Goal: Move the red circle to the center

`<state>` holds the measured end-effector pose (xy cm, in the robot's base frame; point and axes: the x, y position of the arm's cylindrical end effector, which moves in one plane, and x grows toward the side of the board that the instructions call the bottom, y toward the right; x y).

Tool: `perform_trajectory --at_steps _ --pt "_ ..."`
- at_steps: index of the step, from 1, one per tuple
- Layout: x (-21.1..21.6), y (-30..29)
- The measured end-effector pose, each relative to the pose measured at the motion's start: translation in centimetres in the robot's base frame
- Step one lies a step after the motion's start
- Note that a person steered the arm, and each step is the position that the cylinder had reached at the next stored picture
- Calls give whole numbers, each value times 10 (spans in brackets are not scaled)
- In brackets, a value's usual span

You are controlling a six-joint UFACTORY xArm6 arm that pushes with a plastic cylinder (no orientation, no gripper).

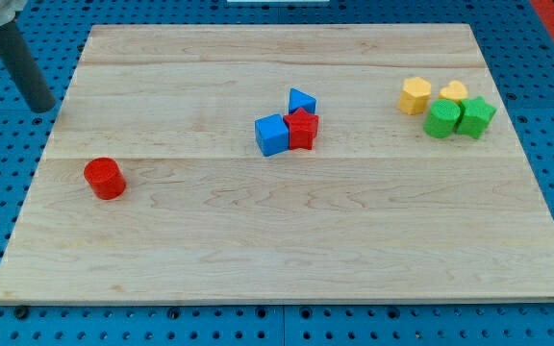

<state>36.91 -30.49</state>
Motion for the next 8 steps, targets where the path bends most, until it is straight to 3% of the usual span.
perform_trajectory --at_steps 2,3,5,7,8 --pt "127 1" --pt "138 34" --pt "83 158" --pt "98 129" --pt "100 166"
